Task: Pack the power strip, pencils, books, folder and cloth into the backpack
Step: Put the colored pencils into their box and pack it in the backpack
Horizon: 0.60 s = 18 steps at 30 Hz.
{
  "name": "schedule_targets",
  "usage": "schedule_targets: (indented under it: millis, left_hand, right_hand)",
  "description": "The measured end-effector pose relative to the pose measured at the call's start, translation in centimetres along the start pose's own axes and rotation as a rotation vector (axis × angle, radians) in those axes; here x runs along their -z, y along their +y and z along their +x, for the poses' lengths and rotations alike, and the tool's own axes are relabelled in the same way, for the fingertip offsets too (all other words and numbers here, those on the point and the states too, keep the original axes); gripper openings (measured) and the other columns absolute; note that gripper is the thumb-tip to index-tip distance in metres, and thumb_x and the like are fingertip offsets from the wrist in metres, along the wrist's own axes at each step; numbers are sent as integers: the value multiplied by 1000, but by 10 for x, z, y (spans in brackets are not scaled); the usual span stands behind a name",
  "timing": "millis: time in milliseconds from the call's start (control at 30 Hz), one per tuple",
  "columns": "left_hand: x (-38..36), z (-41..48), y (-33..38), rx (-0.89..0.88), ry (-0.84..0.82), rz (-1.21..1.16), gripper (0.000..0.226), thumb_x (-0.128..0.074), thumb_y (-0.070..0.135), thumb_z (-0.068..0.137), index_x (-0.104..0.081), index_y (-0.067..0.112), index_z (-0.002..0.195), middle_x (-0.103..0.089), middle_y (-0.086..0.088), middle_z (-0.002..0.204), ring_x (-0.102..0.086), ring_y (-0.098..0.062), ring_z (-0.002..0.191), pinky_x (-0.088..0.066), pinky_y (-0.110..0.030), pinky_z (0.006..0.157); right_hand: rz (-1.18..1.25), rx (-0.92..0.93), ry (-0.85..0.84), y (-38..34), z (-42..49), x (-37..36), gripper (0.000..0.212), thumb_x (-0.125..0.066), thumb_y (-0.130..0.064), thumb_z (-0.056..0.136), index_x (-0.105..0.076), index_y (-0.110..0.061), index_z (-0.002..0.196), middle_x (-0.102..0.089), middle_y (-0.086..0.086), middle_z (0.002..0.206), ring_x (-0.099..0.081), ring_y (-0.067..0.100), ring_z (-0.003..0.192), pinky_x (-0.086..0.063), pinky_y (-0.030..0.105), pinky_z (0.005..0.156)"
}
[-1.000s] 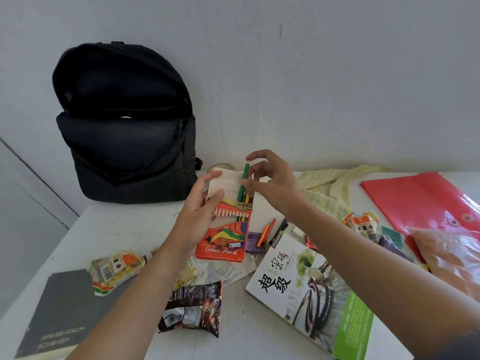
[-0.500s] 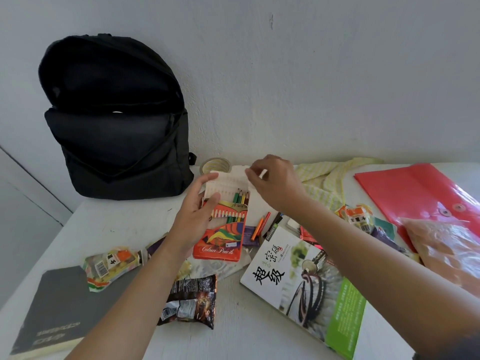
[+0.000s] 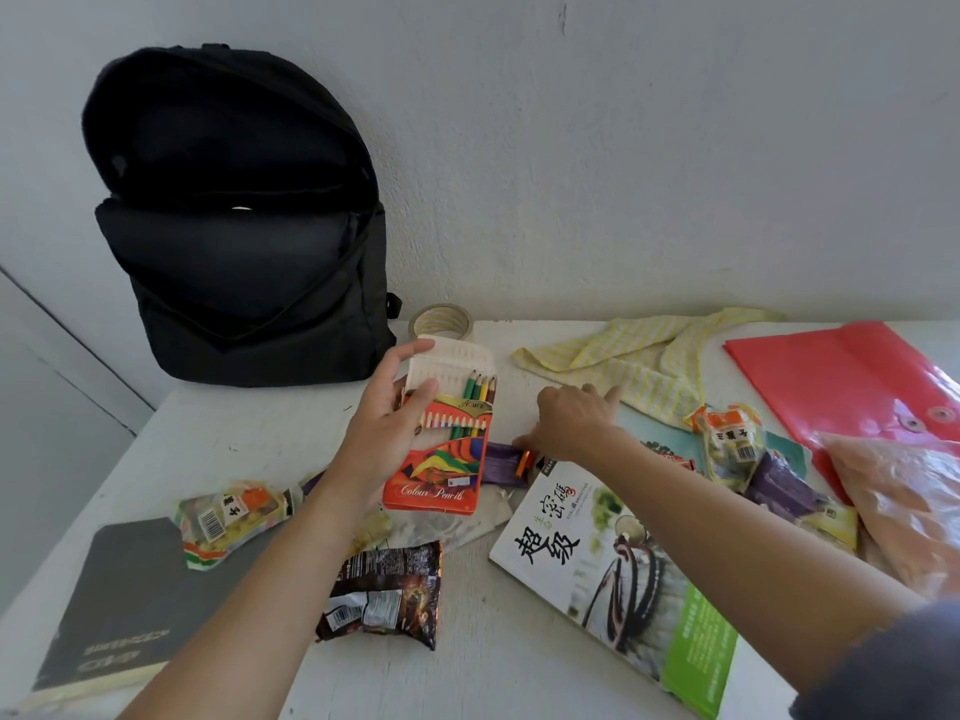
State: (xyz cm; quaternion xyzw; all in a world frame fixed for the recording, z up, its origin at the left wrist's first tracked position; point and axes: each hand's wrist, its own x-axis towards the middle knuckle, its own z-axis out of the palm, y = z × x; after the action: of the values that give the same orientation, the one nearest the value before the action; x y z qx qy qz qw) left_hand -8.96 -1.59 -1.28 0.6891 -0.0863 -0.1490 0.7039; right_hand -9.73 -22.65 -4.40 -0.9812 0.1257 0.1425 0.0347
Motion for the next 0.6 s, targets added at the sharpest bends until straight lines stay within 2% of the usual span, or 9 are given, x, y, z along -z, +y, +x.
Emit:
schedule_targets:
  millis: [133, 300, 367, 433, 500, 533, 600]
  left_hand:
    - [5, 3, -1, -1, 7, 4, 33, -54, 18, 105, -54, 36, 133, -73, 3, 116, -74, -22, 105, -63, -46, 80]
    - [11, 5, -2, 6, 20, -32, 33, -54, 18, 105, -55, 37, 132, -72, -3, 121, -75, -23, 104, -63, -39, 75]
    - [14, 6, -2, 8, 24, -31, 33, -54, 18, 105, -54, 37, 132, -71, -5, 124, -75, -23, 104, -63, -37, 73]
    - [17, 7, -1, 13, 21, -38, 33, -53, 17, 105, -54, 36, 132, -69, -7, 127, -75, -24, 103, -63, -35, 71]
    - [19, 8, 1, 23, 11, -48, 33, -54, 16, 105, -55, 36, 132, -67, -7, 129, -75, -24, 102, -63, -34, 70]
    - [19, 8, 2, 28, 9, -48, 33, -54, 17, 105, -55, 36, 132, -67, -7, 129, -75, -24, 102, -63, -34, 69]
    - [20, 10, 4, 39, 16, -45, 33, -54, 17, 105, -55, 37, 131, -68, -7, 128, -76, -24, 100, -63, -35, 68]
  right_hand:
    - [96, -12, -38, -3, 5, -1, 34, -61, -50, 89, -47, -19, 96, -57, 3, 101, -54, 31, 117, -24, 58, 109]
    - [62, 5, -65, -13, 5, 0, 34, -57, -48, 93, -49, -17, 105, -51, 3, 96, -55, 32, 112, -24, 56, 110]
    - [72, -9, -77, -12, 6, 3, 30, -53, -40, 93, -51, -16, 110, -51, 2, 95, -56, 31, 105, -27, 54, 107]
    - [135, -20, -107, -9, 11, 10, 19, -50, -30, 93, -48, -14, 103, -52, 3, 95, -56, 28, 96, -36, 47, 97]
    - [270, -15, -134, -7, 17, 21, 14, -49, -24, 94, -47, -11, 98, -53, 7, 96, -54, 26, 84, -44, 36, 80]
    - [394, -13, -142, -5, 19, 27, 12, -50, -21, 96, -51, -9, 97, -56, 9, 93, -54, 24, 77, -45, 32, 70]
    - [801, 13, -171, -5, 18, 38, 14, -53, -14, 98, -62, -4, 93, -59, 9, 81, -53, 18, 61, -44, 28, 55]
